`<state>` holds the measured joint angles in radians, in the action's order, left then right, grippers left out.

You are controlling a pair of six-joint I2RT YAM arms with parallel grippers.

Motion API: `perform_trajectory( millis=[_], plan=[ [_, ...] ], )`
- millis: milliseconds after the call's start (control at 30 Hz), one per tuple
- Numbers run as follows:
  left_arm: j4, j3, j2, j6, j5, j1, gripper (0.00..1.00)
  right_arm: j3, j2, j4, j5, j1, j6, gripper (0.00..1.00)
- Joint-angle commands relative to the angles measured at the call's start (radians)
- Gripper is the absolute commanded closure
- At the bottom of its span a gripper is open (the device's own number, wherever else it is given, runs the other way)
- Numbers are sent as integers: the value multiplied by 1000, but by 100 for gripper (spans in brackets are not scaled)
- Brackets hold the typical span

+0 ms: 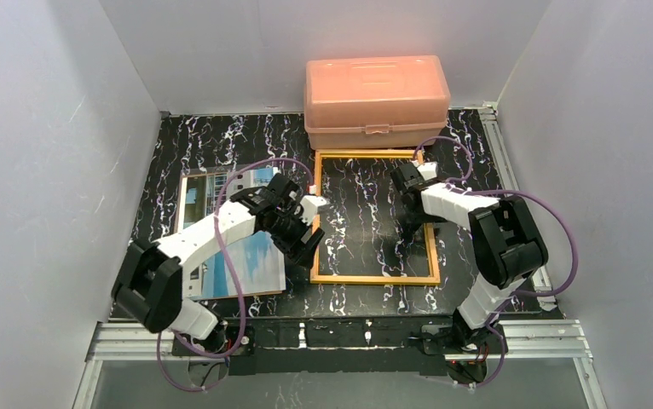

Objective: Put the photo into the frame
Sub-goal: Move the photo frame to the center of the board.

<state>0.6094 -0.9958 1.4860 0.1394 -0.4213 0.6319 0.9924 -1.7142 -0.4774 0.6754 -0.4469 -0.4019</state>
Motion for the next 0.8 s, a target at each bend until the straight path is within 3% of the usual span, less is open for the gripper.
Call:
perform_trajectory(
  millis=[0,167,333,567,767],
  plan=[
    [109,-35,-120,25,-98,-42,24,17,-1,15,41,19,25,28],
    [182,-102,-196,36,-134,-161,22,22,90,35,-34,23,24,17],
    [314,-244,-167,98,-161,-436,16,113,159,77,-79,-109,-12,13],
    [473,-412,-51,177,-118,-816,4,330,-43,114,-105,-434,-90,13],
    [524,-430,-9,264,58,-968,1,452,-248,136,-151,-534,-101,13]
  ],
)
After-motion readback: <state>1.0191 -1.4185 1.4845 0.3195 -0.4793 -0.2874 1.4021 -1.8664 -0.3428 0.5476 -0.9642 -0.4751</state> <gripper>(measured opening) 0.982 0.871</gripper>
